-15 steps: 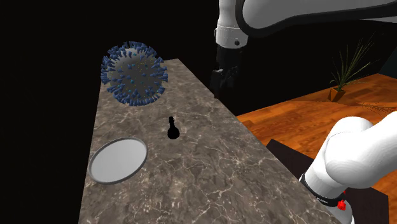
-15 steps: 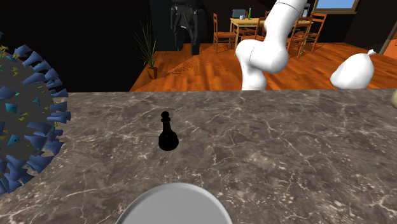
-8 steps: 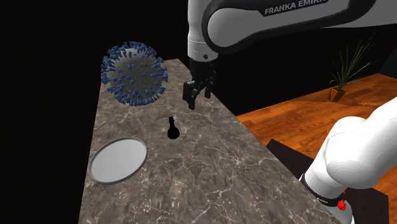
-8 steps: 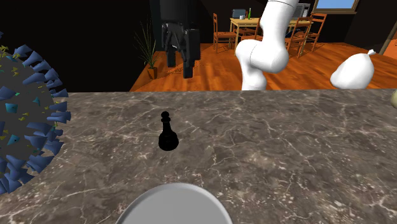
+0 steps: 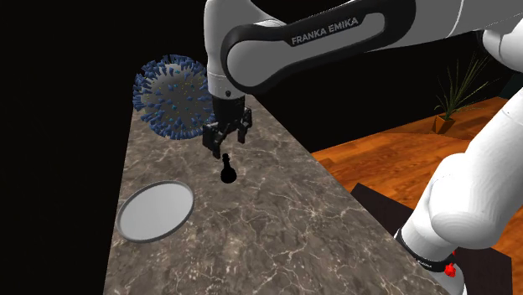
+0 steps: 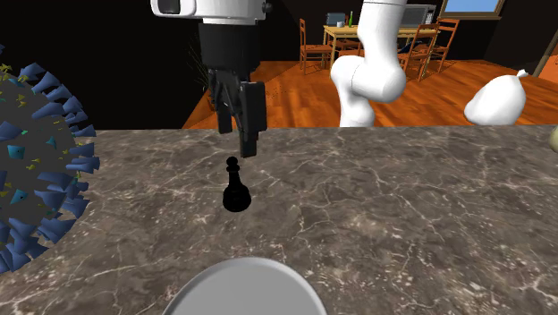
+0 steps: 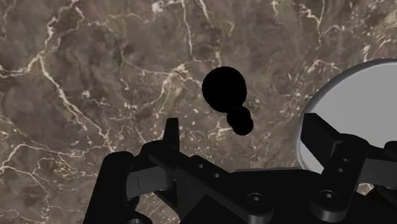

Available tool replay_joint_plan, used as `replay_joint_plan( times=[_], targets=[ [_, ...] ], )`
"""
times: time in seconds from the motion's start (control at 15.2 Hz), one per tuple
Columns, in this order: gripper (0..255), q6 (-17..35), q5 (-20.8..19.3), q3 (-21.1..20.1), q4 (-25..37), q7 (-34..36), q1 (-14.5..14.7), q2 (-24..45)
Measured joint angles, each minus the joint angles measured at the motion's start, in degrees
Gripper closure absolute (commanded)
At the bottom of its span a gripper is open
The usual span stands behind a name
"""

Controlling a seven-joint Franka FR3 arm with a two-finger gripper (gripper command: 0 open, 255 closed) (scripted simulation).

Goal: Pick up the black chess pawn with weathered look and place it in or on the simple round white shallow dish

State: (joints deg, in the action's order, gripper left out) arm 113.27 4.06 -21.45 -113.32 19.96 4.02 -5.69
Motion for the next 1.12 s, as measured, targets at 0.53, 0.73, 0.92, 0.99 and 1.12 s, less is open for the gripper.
replay_joint_plan(
  times=[0.53, 0.73, 0.92, 0.99, 1.12],
  targets=[
    [0, 5.18, -0.79, -0.66, -2.63, 1.14, 0.37, 2.57],
    [0, 5.47, -0.81, -0.67, -2.84, 1.16, 0.38, 2.63],
    [0, 5.51, -0.82, -0.68, -2.85, 1.17, 0.38, 2.65],
    [255, 5.51, -0.82, -0.68, -2.85, 1.17, 0.38, 2.65],
    [255, 5.51, -0.82, -0.68, -2.85, 1.17, 0.38, 2.65]
  ],
)
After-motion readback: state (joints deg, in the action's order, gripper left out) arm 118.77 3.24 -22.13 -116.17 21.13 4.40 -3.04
